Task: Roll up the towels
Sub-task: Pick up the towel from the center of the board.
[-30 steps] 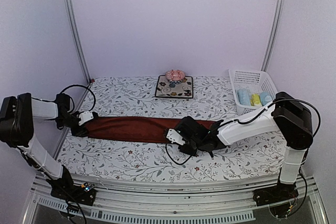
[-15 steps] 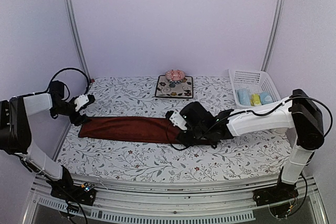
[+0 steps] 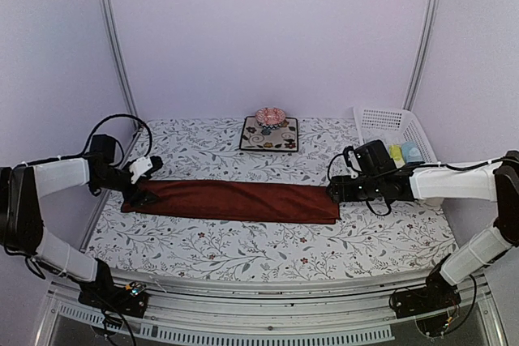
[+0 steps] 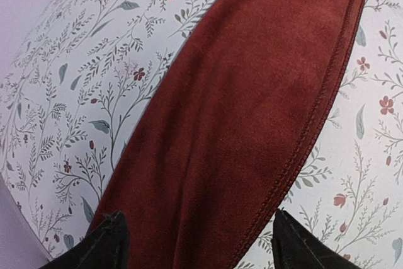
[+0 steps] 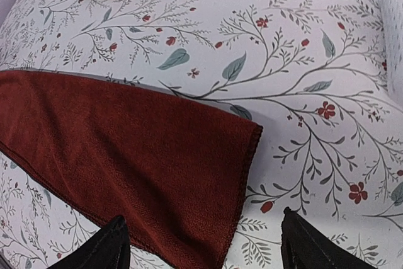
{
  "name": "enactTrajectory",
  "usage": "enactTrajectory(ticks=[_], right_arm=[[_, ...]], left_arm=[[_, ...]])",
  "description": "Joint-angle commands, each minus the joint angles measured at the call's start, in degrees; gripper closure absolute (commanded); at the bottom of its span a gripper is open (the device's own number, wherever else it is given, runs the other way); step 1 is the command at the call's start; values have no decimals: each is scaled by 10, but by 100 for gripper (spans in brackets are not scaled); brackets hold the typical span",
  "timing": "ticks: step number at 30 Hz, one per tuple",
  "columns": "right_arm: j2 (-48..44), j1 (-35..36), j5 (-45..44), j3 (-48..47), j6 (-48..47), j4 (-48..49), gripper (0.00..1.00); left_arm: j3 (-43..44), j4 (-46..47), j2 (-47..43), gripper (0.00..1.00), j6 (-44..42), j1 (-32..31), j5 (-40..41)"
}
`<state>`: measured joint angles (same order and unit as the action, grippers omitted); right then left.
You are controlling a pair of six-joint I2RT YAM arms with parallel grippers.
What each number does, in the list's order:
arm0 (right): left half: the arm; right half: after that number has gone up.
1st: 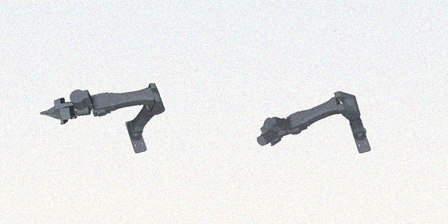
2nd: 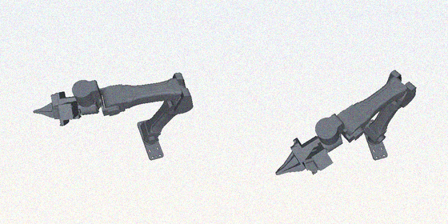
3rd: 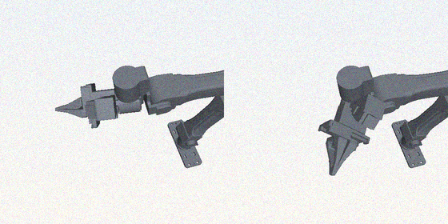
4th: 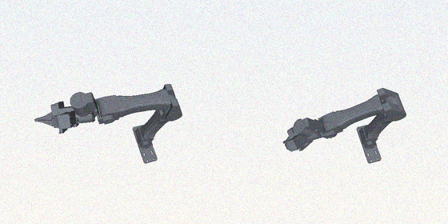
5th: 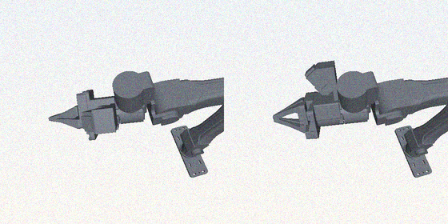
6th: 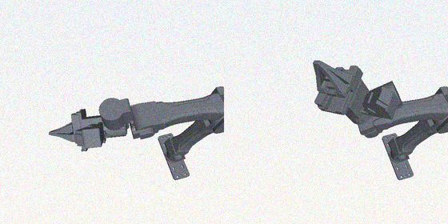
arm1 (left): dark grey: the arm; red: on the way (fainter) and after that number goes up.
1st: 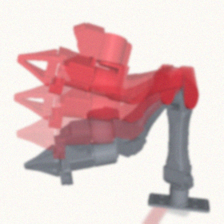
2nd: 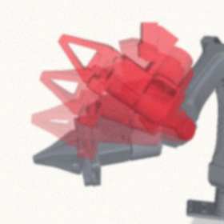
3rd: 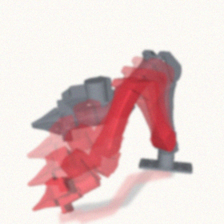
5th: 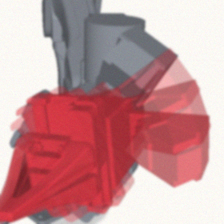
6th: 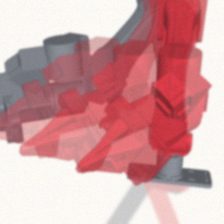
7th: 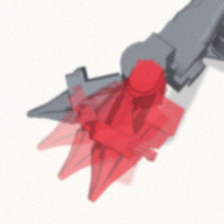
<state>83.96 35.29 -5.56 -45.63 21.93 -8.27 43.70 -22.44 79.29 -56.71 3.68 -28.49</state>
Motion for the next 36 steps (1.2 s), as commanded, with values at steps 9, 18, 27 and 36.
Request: enactTrajectory(ticks=[9,18,27,36], right_arm=[[82,-55,107,58,109,102,21],[149,-56,160,42,122,127,32],[173,-55,176,50,135,141,46],[178,-55,171,49,137,134,96]], left_arm=[[-72,93,-56,22,83,-43,45],[-88,102,-96,22,96,-67,60],[-92,98,-126,22,100,-88,80],[-92,91,-142,23,105,-100,96]])
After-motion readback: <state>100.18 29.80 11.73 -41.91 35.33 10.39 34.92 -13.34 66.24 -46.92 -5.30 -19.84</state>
